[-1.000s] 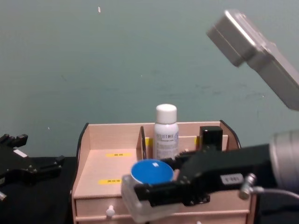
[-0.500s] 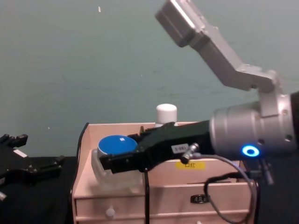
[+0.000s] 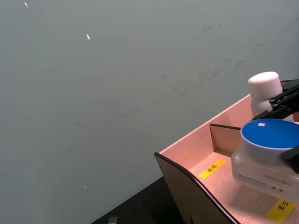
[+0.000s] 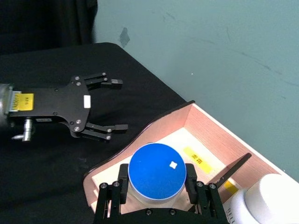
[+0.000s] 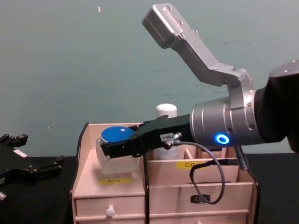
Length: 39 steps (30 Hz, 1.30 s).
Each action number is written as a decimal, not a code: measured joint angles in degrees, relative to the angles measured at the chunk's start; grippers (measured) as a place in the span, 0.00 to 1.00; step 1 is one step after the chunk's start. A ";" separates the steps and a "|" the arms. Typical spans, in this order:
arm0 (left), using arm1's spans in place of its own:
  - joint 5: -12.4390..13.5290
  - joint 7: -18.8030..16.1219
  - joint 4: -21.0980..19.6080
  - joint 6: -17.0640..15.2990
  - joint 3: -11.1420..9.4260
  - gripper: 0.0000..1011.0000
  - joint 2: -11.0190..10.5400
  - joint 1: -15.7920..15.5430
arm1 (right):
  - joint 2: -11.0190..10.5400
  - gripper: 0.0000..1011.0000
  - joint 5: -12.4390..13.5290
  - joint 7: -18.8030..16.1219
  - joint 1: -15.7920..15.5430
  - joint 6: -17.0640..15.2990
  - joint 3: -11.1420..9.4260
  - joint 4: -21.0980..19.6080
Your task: Pick up the facial cleanser and watermelon frost from the table and place them into the tiered storage box.
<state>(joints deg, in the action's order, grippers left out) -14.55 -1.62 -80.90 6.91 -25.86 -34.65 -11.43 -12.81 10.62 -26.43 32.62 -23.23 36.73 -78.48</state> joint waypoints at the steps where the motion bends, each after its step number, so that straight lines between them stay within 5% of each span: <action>1: 0.00 0.00 0.00 0.00 0.00 1.00 0.00 0.00 | 0.20 0.72 -0.12 0.06 0.18 0.03 0.00 0.37; 12: 0.00 0.00 0.00 0.00 0.00 1.00 0.00 0.00 | 2.09 0.72 -1.61 0.15 1.53 0.30 0.07 3.64; 33: 0.00 0.00 0.00 0.00 0.00 1.00 0.00 0.00 | 2.40 0.72 -2.52 -0.27 1.65 0.17 0.23 4.42; 39: 0.00 0.00 0.00 0.00 0.00 1.00 0.00 0.00 | 2.37 0.85 -2.47 -0.26 1.65 0.18 0.19 4.37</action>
<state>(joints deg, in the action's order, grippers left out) -14.55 -1.62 -80.90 6.91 -25.86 -34.65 -11.43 -10.43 8.15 -26.69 34.27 -23.06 36.92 -74.12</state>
